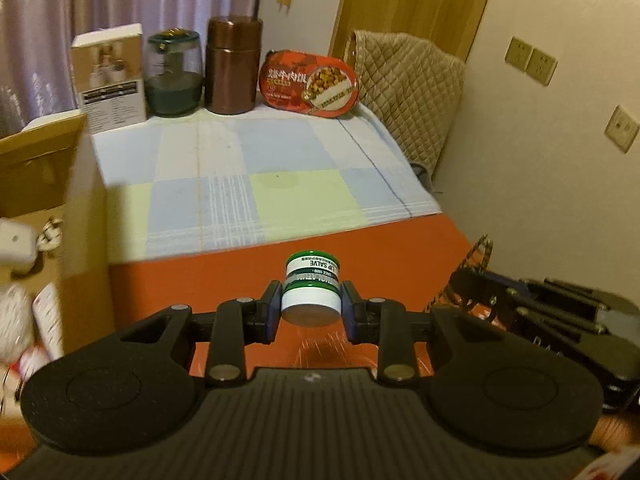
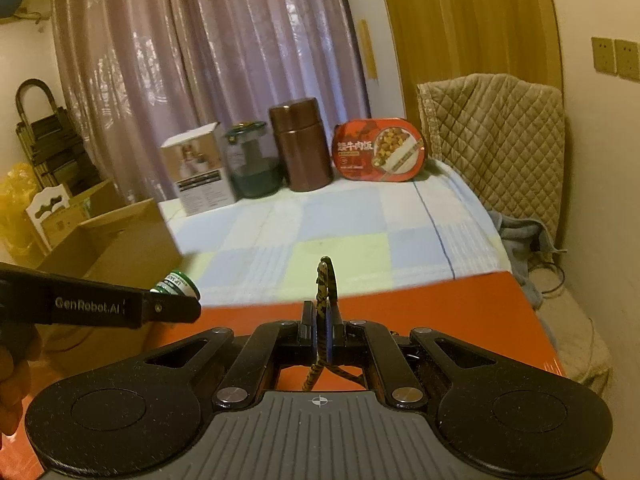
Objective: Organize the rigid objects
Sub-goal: 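Lift and carry the jar and wire holder over the cardboard box with both grippers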
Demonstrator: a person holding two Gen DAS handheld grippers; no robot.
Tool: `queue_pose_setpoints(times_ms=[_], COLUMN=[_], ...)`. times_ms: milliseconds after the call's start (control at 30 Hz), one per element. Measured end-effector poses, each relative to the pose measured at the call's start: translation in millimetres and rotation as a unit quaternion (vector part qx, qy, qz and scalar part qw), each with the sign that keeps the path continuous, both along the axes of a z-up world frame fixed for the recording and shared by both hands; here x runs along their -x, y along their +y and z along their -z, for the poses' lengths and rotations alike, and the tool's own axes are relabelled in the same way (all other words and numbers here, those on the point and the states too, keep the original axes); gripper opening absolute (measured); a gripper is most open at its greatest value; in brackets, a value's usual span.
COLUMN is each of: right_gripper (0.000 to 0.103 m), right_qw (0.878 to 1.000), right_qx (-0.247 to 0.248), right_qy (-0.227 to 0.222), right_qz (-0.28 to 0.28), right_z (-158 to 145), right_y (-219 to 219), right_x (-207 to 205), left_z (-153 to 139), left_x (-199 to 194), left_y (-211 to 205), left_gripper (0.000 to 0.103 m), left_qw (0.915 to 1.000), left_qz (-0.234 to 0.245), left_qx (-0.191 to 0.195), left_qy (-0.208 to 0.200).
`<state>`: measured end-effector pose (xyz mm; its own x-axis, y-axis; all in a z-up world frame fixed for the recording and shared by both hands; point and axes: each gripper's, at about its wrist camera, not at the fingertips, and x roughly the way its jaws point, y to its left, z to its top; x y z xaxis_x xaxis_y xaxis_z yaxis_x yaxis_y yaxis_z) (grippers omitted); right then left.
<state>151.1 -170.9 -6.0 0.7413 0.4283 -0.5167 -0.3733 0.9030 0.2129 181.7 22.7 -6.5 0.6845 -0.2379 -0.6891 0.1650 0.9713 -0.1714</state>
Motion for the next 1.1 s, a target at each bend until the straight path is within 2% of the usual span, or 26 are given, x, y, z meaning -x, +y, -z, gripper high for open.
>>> queue_pose_setpoints(times_ms=[200, 433, 833, 1100], right_gripper=[0.000, 0.000, 0.000, 0.000], right_qw=[1.000, 1.000, 0.999, 0.998], right_qx=[0.008, 0.015, 0.029, 0.032], right_qy=[-0.008, 0.005, -0.006, -0.013], right_qz=[-0.011, -0.012, -0.037, -0.056], right_z=[-25, -41, -58, -64], right_y=[8, 15, 36, 54], right_x=[47, 76, 96, 100], left_z=[-23, -42, -54, -56], left_x=[49, 87, 118, 130], left_y=[10, 26, 40, 59], left_gripper=[0.026, 0.026, 0.026, 0.026], left_qw=[0.9996, 0.9987, 0.9978, 0.9966], left_qz=[-0.015, -0.030, -0.041, -0.058], left_qx=[-0.010, -0.010, -0.007, -0.018], left_qy=[-0.020, -0.039, -0.052, -0.056])
